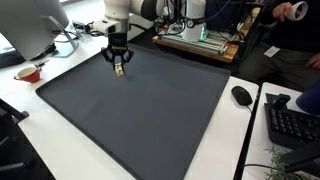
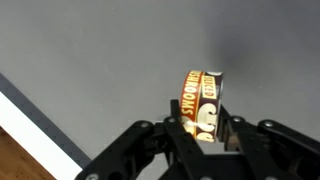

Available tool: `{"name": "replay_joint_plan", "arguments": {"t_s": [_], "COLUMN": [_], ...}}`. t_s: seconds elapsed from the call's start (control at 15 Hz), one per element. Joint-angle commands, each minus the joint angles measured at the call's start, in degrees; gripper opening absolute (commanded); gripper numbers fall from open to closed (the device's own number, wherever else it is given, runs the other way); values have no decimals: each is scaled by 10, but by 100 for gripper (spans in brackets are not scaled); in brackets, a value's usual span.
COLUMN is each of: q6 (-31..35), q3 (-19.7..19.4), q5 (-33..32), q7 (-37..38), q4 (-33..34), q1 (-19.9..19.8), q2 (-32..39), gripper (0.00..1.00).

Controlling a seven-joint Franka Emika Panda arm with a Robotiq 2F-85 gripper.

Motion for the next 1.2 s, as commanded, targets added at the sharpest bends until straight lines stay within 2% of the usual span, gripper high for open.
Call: {"name": "replay_joint_plan", "arguments": {"t_s": [0.0, 0.47, 0.53, 1.13], "q6": [-1, -1, -1, 8], "q3": [6, 6, 6, -2], "q5": [-7, -7, -7, -23], "q7": [7, 7, 7, 21], "q4": [0, 0, 0, 28], "q1": [-6, -6, -6, 10], "q2": [-1, -1, -1, 40], "gripper": [34, 34, 9, 9]}}
